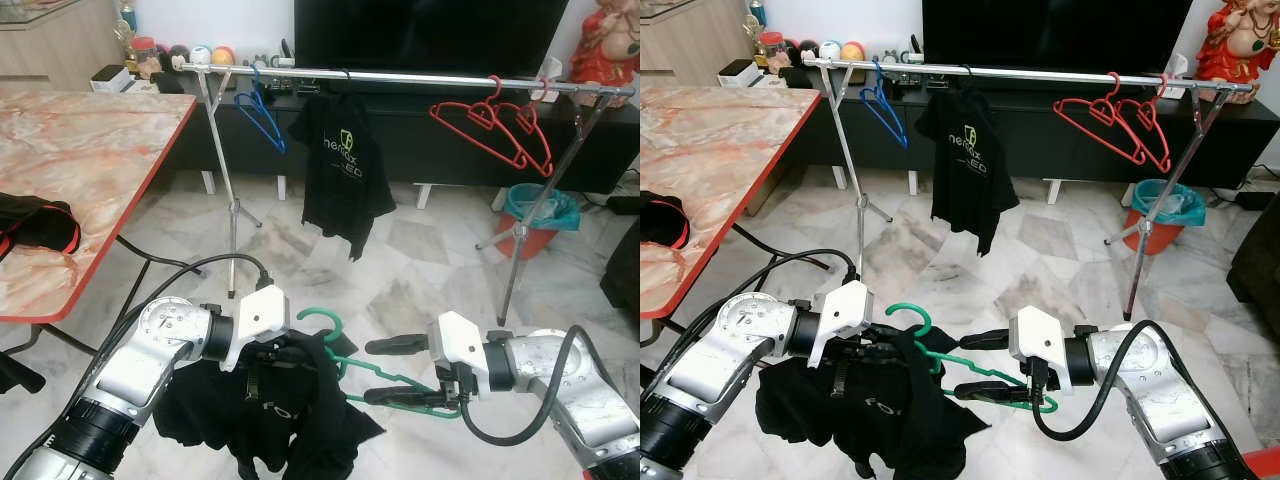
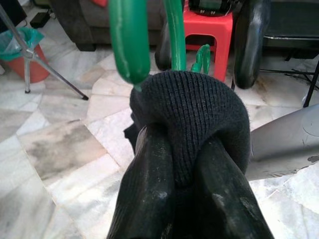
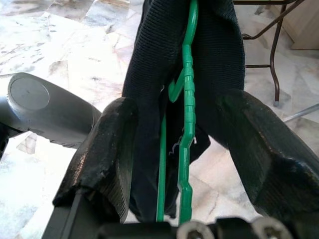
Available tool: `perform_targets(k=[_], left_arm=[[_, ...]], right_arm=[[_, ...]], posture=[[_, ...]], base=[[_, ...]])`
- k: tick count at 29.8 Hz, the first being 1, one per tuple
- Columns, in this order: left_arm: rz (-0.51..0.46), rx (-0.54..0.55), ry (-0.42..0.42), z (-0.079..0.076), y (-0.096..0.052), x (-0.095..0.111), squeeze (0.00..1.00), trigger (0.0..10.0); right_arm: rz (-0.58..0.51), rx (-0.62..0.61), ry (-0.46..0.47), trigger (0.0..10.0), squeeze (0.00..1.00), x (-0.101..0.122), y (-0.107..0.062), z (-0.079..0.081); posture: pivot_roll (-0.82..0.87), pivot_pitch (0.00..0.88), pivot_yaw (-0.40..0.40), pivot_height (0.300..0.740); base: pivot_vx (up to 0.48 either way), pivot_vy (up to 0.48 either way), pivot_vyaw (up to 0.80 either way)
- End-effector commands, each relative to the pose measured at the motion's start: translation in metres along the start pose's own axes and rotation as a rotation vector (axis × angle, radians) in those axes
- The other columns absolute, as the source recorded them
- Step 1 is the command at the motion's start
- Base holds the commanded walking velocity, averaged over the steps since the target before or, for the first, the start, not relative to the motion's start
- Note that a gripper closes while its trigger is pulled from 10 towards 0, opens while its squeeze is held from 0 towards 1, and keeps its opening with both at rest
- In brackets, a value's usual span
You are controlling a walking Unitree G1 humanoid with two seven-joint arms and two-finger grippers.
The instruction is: Hang hanger
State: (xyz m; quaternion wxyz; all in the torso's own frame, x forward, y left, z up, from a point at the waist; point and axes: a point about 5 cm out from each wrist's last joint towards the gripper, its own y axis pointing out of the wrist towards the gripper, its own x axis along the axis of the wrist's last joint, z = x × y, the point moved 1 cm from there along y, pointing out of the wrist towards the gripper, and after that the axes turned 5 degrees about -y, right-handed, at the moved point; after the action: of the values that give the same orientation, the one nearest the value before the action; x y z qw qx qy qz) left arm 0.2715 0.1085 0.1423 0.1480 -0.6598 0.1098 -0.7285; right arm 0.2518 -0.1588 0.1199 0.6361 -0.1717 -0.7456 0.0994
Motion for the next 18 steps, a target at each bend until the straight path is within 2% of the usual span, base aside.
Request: perform_targets(k=[1, 16, 17, 18], left_arm=[[-0.005, -0.021, 0.051, -0.0013, 0.0026, 0.0104, 0.00, 10.0], [-0.018, -0.014, 0.057, -0.0003, 0.0039, 0.0160, 0.00, 10.0], [-0.018, -0.013, 0.058, -0.0001, 0.0040, 0.0162, 0.00, 10.0], [-0.018, -0.012, 0.058, 0.0000, 0.0039, 0.0164, 0.00, 10.0]], right_arm=[[-0.008, 0.015, -0.018, 10.0, 0.00, 0.0037, 0.0043, 0.0014], [-0.030, 0.031, 0.048, 10.0, 0.00, 0.0003, 0.0108, 0.0028], [-0.034, 0.026, 0.052, 4.9, 0.00, 0.0006, 0.0111, 0.0018], [-0.037, 0.022, 0.054, 4.9, 0.00, 0.0009, 0.0113, 0.0011]], posture=[[0.04, 0.000, -0.004, 0.740], [0.04, 0.000, -0.007, 0.740], [0.05, 0.000, -0.009, 0.740], [0.05, 0.000, -0.008, 0.740]], base=[[0.000, 0.000, 0.00], [0.000, 0.000, 0.00], [0.000, 0.000, 0.00], [0.000, 0.000, 0.00]])
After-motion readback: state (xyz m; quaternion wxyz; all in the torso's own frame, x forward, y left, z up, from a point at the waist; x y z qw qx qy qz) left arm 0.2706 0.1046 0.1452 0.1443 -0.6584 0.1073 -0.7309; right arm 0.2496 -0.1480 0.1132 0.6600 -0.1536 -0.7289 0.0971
